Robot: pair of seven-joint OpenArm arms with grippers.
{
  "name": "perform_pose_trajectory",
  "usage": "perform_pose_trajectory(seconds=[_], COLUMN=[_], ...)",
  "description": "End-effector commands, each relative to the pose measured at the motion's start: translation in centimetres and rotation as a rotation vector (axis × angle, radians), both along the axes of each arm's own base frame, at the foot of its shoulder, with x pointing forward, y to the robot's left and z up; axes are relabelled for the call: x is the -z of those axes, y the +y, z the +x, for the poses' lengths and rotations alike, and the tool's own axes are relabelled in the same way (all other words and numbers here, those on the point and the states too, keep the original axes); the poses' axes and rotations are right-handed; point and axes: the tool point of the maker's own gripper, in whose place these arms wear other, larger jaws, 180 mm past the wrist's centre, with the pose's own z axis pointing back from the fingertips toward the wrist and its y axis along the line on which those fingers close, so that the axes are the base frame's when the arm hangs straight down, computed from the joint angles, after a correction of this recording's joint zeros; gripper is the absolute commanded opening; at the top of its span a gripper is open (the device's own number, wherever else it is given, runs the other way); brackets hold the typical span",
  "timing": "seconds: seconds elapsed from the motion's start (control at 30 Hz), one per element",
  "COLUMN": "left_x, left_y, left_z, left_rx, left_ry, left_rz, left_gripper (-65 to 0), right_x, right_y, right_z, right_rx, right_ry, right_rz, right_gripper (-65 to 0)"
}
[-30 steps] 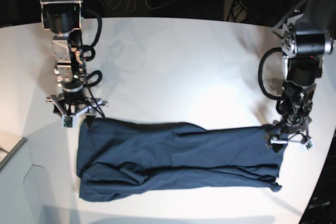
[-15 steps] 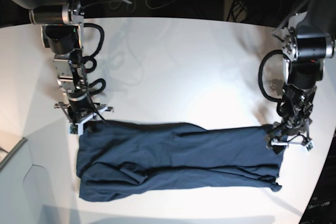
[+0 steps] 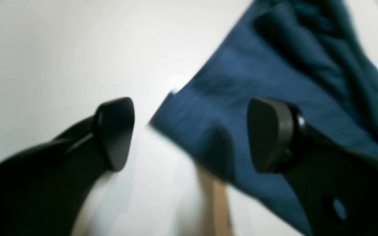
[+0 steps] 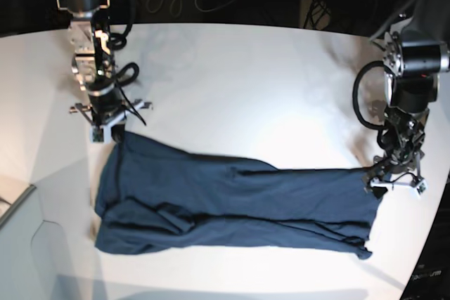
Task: Layout the t-shirt on the table in an organized manner, then fold the t-shirt properly
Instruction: 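Grasp the folded shirt ends with both grippers and straighten it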
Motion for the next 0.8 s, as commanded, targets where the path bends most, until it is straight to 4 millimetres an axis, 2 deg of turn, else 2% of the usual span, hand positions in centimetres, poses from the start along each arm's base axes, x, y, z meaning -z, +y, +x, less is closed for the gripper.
perform_pose_trajectory(seconds=[0.0, 0.07, 0.27, 0.37, 0.6, 0.67, 0.77], left_x=[-2.6, -1.5, -1.0, -0.5, 0.1, 0.3, 0.6], left_y=[0.6, 0.7, 0.0, -1.6, -4.7, -4.8, -5.3], left_z=[1.8, 0.8, 0.8, 1.0, 1.7, 1.6, 1.5], left_rx=[0.0, -0.002, 0.012, 0.025, 0.054, 0.054, 0.059], left_ry=[-0.073, -0.051, -0.043, -0.04, -0.041, -0.037, -0.032], left_rz=[0.02, 0.02, 0.019, -0.004, -0.044, -0.046, -0.054], left_gripper=[-13.2, -13.2, -13.2, -13.2, -13.8, -19.5, -33.5], right_x=[-1.9, -2.2, -1.1, -0.4, -2.0, -2.2, -2.1], right_y=[-0.1, 0.1, 0.2, 0.2, 0.8, 0.9, 0.9], right_z=[0.4, -1.3, -3.7, -5.2, -8.4, -9.3, -10.4], right_rx=[-0.01, -0.019, -0.023, -0.024, -0.046, -0.051, -0.054], right_ry=[-0.067, -0.069, -0.032, -0.009, -0.021, -0.018, -0.005], right_rz=[-0.006, -0.012, -0.014, -0.013, -0.024, -0.026, -0.027], right_gripper=[-65.0, -65.0, -65.0, -65.0, -65.0, -65.0, -65.0])
